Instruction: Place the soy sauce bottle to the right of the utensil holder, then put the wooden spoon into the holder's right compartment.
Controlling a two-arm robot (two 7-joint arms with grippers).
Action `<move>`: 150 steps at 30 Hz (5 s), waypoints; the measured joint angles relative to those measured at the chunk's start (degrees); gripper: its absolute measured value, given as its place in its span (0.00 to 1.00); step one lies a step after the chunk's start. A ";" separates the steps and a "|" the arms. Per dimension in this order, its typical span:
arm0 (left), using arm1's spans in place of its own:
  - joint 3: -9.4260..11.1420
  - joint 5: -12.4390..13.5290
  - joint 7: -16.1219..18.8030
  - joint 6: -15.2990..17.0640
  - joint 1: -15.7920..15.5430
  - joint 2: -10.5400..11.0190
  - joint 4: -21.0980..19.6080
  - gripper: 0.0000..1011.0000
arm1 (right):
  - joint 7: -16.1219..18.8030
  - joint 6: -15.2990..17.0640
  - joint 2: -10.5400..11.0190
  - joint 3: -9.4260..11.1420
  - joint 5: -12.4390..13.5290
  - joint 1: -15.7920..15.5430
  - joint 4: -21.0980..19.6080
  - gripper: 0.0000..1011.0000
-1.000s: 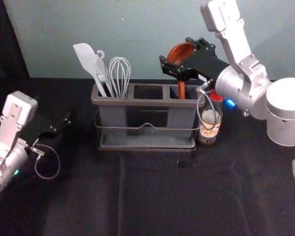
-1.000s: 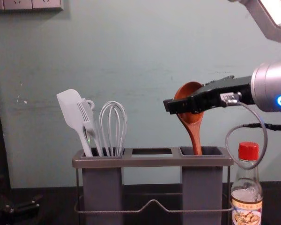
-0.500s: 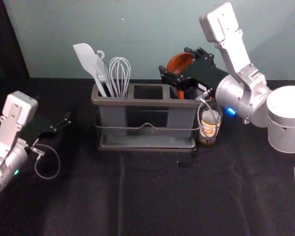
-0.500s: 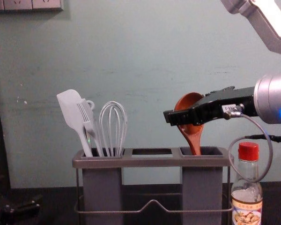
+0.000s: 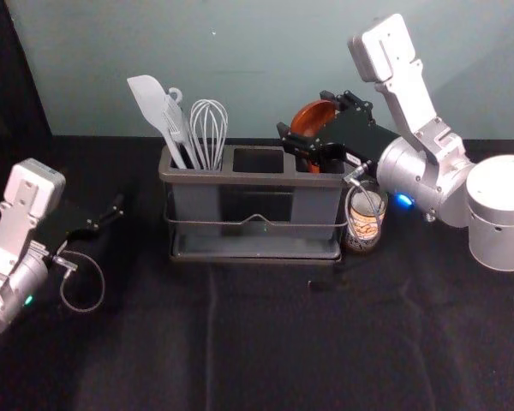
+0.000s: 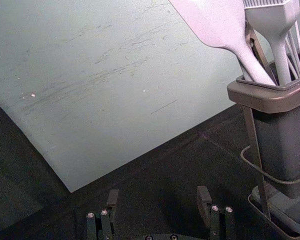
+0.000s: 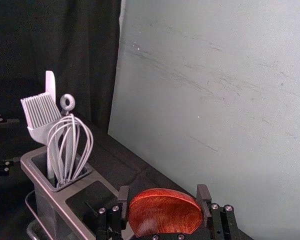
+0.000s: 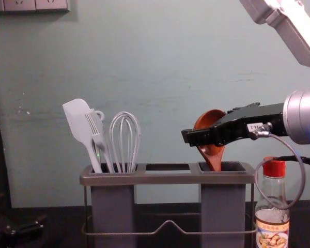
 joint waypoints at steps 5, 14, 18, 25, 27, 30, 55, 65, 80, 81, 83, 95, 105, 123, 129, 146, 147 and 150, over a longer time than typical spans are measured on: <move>0.00 0.00 0.00 0.00 0.00 0.00 0.00 0.99 | -0.03 -0.14 0.23 -0.08 0.26 -0.11 -0.01 0.83; 0.00 0.00 0.00 0.00 0.00 0.00 0.00 0.99 | -0.07 -0.32 0.50 -0.18 0.49 -0.21 -0.08 0.83; 0.00 0.00 0.00 0.00 0.00 0.00 0.00 0.99 | -0.11 -0.52 0.62 -0.27 0.53 -0.26 -0.05 0.83; 0.00 0.00 0.00 0.00 0.00 0.00 0.00 0.99 | -0.60 -0.67 0.74 -0.43 0.45 -0.44 -0.10 0.96; 0.00 0.00 0.00 0.00 0.00 0.00 0.00 0.99 | -0.85 -0.79 0.71 -0.41 0.39 -0.55 -0.24 0.99; 0.00 0.00 0.00 0.00 0.00 0.00 0.00 0.99 | -0.92 -0.91 0.65 -0.30 0.38 -0.67 -0.45 0.99; 0.00 0.00 0.00 0.00 0.00 0.00 0.00 0.99 | -1.42 -2.11 1.17 1.58 1.60 -3.85 -4.75 0.99; 0.00 0.00 0.00 0.00 0.00 0.00 0.00 0.99 | -2.47 -7.56 2.97 4.31 3.99 -10.69 -10.46 0.99; 0.00 0.00 0.00 0.00 0.00 0.00 0.00 0.99 | -3.69 -17.37 6.90 5.68 4.56 -22.48 -16.58 0.99; 0.00 0.00 0.00 0.00 0.00 0.00 0.00 0.99 | -3.87 -18.18 7.27 5.83 4.45 -23.70 -17.03 0.99; 0.00 0.00 0.00 0.00 0.00 0.00 0.00 0.99 | -4.00 -19.23 7.75 6.07 4.25 -25.48 -17.62 0.99; 0.00 0.00 0.00 0.00 0.00 0.00 0.00 0.99 | -4.87 -22.29 8.11 6.15 3.21 -32.58 -18.08 0.99; 0.00 0.00 0.00 0.00 0.00 0.00 0.00 0.99 | -4.87 -23.94 7.07 6.18 4.12 -35.66 -14.56 0.99; 0.00 0.00 0.00 0.00 0.00 -0.01 0.00 0.99 | -4.53 -24.63 6.77 6.32 4.92 -36.46 -13.15 0.99; 0.00 0.00 0.00 0.00 0.00 0.00 0.00 0.99 | -4.48 -24.39 7.27 8.02 5.59 -36.74 -13.01 0.99; 0.00 0.00 0.00 0.00 0.00 0.00 0.00 0.99 | -5.79 -21.21 9.24 18.99 9.84 -30.46 -5.25 0.99; 0.00 0.00 0.00 0.00 0.00 0.00 0.00 0.99 | -5.81 -21.01 9.23 19.10 9.88 -29.73 -4.52 0.99; 0.00 0.00 0.00 0.00 0.00 0.00 0.00 0.99 | -5.82 -20.31 9.04 19.21 9.92 -26.44 -1.20 0.99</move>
